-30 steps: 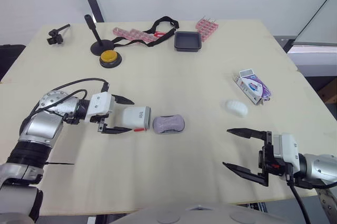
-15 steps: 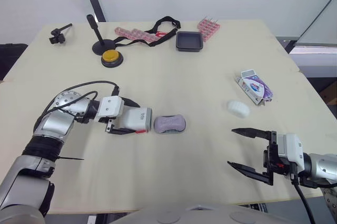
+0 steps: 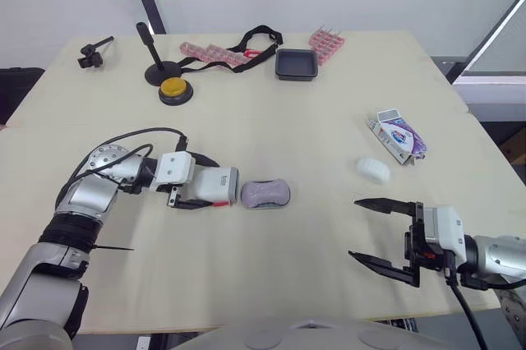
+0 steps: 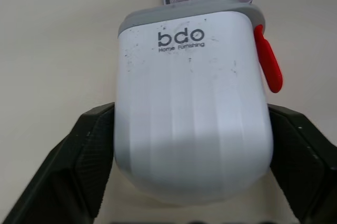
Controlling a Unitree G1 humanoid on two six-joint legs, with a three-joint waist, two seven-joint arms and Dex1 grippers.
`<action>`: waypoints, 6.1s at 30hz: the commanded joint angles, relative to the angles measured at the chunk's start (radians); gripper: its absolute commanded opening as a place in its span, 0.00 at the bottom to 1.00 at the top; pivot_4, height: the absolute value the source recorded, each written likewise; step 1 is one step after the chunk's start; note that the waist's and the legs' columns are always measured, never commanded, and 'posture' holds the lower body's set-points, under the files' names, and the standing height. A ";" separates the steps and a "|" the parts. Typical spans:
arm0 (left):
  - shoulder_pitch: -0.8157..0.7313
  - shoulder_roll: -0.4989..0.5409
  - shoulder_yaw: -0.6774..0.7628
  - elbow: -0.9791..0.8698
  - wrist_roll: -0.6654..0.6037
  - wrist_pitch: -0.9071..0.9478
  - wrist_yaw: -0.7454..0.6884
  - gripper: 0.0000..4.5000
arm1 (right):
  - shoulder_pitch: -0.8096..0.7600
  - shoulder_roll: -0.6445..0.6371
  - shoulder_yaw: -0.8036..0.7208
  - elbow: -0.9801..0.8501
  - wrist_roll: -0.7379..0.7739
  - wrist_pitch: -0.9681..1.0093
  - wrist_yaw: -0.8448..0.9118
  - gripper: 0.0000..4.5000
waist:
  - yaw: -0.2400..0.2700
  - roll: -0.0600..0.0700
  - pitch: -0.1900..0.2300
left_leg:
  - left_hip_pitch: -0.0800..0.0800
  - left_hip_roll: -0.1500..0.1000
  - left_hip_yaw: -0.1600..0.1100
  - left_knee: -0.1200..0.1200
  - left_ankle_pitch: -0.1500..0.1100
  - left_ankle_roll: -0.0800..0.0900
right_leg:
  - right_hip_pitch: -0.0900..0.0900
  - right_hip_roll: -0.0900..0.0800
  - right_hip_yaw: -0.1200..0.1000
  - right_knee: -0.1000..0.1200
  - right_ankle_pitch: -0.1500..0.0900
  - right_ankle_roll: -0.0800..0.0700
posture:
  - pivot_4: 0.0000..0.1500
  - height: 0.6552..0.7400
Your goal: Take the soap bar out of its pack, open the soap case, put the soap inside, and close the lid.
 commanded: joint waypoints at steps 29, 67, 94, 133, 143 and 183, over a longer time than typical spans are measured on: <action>0.043 0.032 0.037 -0.138 -0.065 0.056 0.005 0.77 | -0.829 -0.009 0.530 0.056 -0.210 0.626 -0.167 1.00 | -0.006 0.001 0.001 | 0.000 0.000 0.000 -0.008 0.004 -0.007 | 0.001 0.006 -0.001 -0.004 0.003 0.004 | 1.00 0.87; 0.102 0.073 0.055 -0.212 -0.079 0.118 0.022 0.77 | -1.053 0.256 0.833 0.319 -0.394 0.782 -0.172 1.00 | -0.004 0.001 0.002 | 0.002 0.001 0.000 -0.008 0.006 -0.011 | 0.001 0.007 -0.001 -0.002 0.003 0.003 | 1.00 0.87; 0.034 0.014 0.015 -0.136 -0.059 0.091 0.014 0.77 | -1.099 0.068 0.773 0.223 -0.364 0.774 -0.009 0.57 | 0.000 0.001 0.002 | 0.002 0.001 0.000 -0.009 0.007 -0.012 | 0.001 0.007 -0.001 -0.002 0.003 0.003 | 1.00 0.87; -0.036 -0.127 -0.017 -0.116 -0.046 0.145 0.073 0.77 | -1.218 0.217 0.833 0.319 -0.455 0.830 -0.023 0.57 | 0.003 0.001 0.002 | 0.002 0.002 0.000 -0.009 0.007 -0.011 | 0.000 0.008 -0.001 -0.001 0.004 0.002 | 1.00 0.87; -0.044 -0.156 -0.019 -0.120 -0.036 0.143 0.081 0.77 | -1.237 0.238 0.851 0.316 -0.462 0.849 -0.020 0.57 | 0.003 0.001 0.002 | 0.002 0.002 0.000 -0.009 0.007 -0.011 | 0.000 0.008 -0.001 0.000 0.004 0.002 | 1.00 0.87; -0.047 -0.148 -0.012 -0.115 -0.037 0.141 0.075 0.77 | -1.033 0.076 0.623 0.120 -0.312 0.890 -0.094 0.52 | 0.004 0.001 0.002 | 0.002 0.002 0.000 -0.008 0.007 -0.011 | 0.000 0.008 -0.001 -0.002 0.004 0.002 | 1.00 0.87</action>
